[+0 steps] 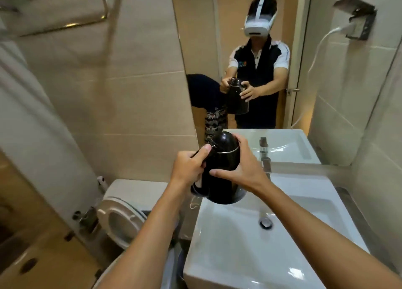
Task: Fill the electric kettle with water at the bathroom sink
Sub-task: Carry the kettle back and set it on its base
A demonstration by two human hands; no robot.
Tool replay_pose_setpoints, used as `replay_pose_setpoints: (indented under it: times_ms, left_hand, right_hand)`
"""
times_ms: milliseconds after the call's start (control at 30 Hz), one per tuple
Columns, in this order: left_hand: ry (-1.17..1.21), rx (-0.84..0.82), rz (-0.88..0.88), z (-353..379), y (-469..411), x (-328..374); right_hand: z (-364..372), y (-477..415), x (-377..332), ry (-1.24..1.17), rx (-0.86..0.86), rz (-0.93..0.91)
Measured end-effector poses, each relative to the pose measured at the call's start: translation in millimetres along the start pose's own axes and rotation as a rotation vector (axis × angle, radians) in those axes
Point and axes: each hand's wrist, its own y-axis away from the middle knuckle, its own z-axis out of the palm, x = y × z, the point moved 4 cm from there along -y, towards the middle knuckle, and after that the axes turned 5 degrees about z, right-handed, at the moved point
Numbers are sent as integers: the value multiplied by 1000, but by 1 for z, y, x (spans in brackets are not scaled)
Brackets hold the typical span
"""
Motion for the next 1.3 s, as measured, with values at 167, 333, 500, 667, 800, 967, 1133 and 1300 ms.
replay_pose_setpoints:
  times_ms: [167, 333, 500, 667, 800, 967, 1133, 1300]
  left_hand:
    - [55, 145, 132, -84, 10, 94]
    - [-35, 335, 193, -165, 46, 170]
    - [-133, 580, 222, -236, 103, 226]
    - [-265, 893, 235, -284, 187, 268]
    - [-362, 1133, 205, -294, 271, 288]
    - [-477, 1501, 131, -281, 398, 307]
    - [-563, 1816, 81, -253, 532, 319]
    - [-630, 2102, 29, -214, 669, 315]
  right_hand:
    - [16, -45, -117, -17, 5, -232]
    - [50, -66, -222, -122, -105, -407]
    - [99, -74, -317, -279, -259, -592]
    - [151, -41, -404, -473, -486, -771]
    - [188, 14, -459, -607, -669, -902]
    - [217, 127, -520, -769, -997, -1026]
    - [231, 275, -566, -928, -1281, -1100]
    - [233, 433, -591, -1064, -1477, -1152]
